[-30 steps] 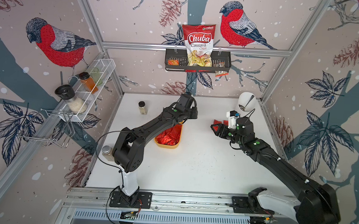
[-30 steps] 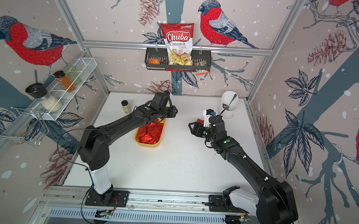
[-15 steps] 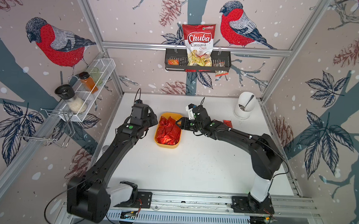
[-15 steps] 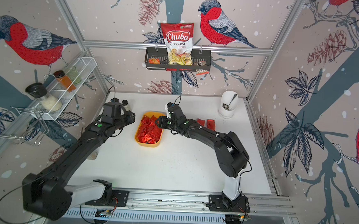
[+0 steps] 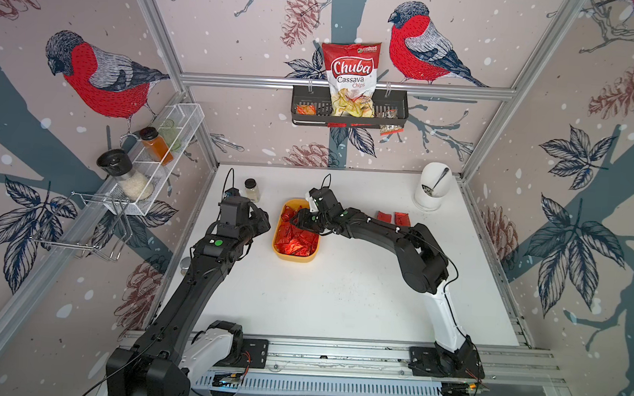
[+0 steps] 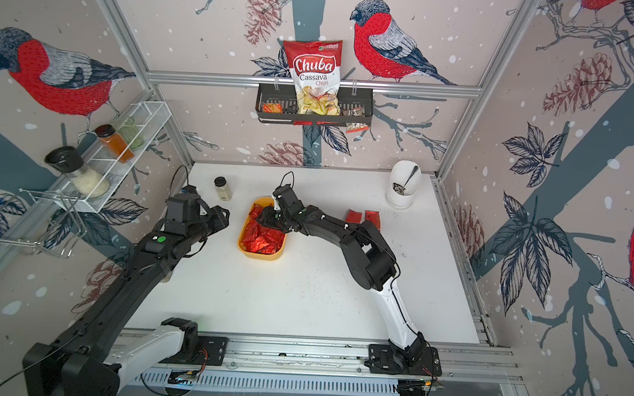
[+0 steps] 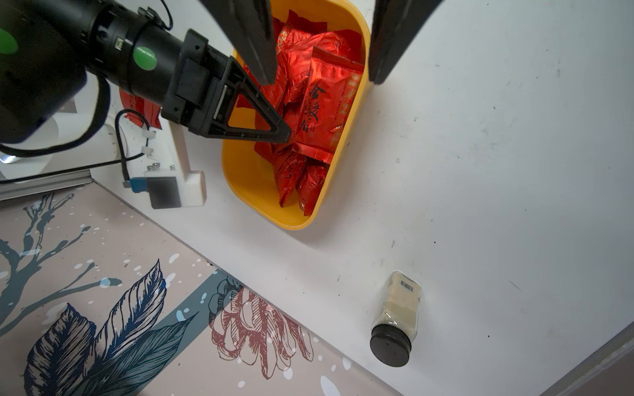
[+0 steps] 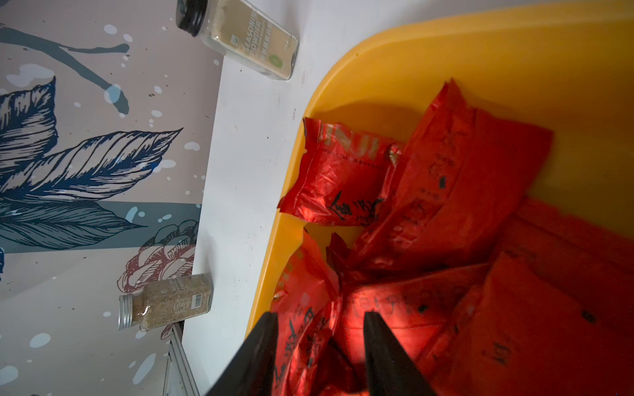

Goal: Take the tea bags out of the storage box
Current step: Pick up the tea bag from the storage box, then place the tea bag at the center of the board.

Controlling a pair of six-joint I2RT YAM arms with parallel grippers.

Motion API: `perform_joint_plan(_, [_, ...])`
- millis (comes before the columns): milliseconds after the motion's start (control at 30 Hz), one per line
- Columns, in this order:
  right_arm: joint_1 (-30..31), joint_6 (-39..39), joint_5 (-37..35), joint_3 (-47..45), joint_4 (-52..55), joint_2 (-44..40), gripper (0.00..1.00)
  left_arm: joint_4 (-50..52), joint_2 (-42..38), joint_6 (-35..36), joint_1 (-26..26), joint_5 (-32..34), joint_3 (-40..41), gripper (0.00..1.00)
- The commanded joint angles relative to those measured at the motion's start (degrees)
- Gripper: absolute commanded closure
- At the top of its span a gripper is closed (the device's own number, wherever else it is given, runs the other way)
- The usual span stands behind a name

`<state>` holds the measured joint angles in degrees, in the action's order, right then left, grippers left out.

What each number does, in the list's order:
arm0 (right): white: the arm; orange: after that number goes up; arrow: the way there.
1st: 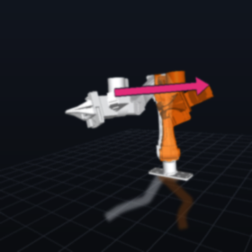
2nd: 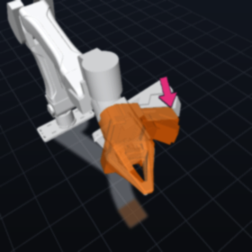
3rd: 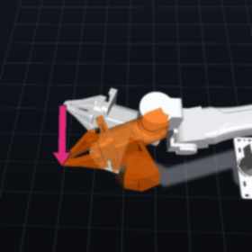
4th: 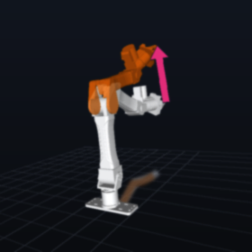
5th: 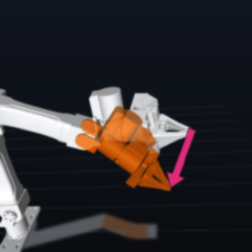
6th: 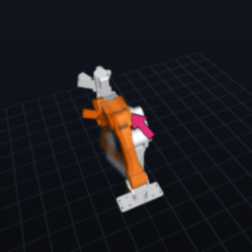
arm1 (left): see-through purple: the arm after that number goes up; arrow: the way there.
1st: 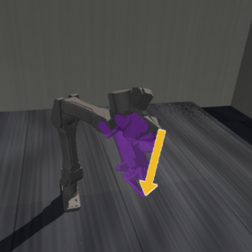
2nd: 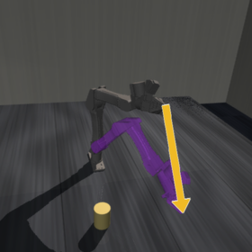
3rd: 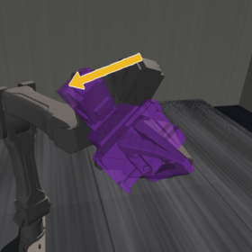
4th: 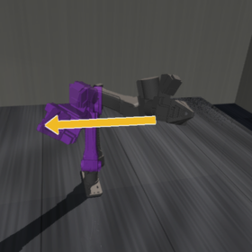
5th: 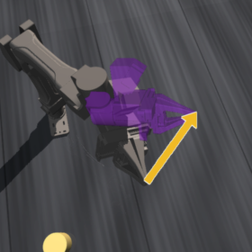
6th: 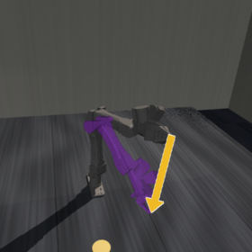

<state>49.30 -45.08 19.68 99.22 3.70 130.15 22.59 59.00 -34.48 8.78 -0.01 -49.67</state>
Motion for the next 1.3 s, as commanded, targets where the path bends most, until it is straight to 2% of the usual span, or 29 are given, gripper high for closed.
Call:
perform_joint_plan(0, [0.5, -0.8, 1.5, 1.7, 0.6, 1.5, 0.54, -0.9, -0.1, 0.8, -0.3, -1.0, 0.5, 0.51])
perform_joint_plan(200, [1.4, -0.9, 1.7, 3.5, 1.1, 3.5, 0.59, -1.4, -0.4, 0.8, -0.4, -1.6, 1.5, 0.51])
perform_joint_plan(333, [1.4, -1.1, 1.7, 2.8, 0.7, 2.9, 0.69, -1.6, -0.5, 0.7, -0.5, -1.8, 1.8, 0.51])
perform_joint_plan(700, [-0.9, -1.3, 3.9, -3.8, -2.9, -4.5, 0.86, -1.3, -0.6, 0.5, -0.5, -2.6, 1.6, 0.51])
perform_joint_plan(900, [-5.0, 1.5, 6.4, -5.8, -1.6, -10.0, 0.86, -2.1, 0.3, 0.7, -0.5, -4.7, 2.1, 0.51])
perform_joint_plan(1100, [-13.5, 5.1, 6.2, -13.2, -0.7, -16.5, 0.86, -3.6, 1.5, 0.4, -0.5, -7.2, 3.1, 0.52])
perform_joint_plan(1267, [-19.1, 8.9, 5.4, -15.1, 1.6, -15.1, 0.86, -4.7, 2.6, 0.2, -0.4, -8.4, 4.4, 0.52])
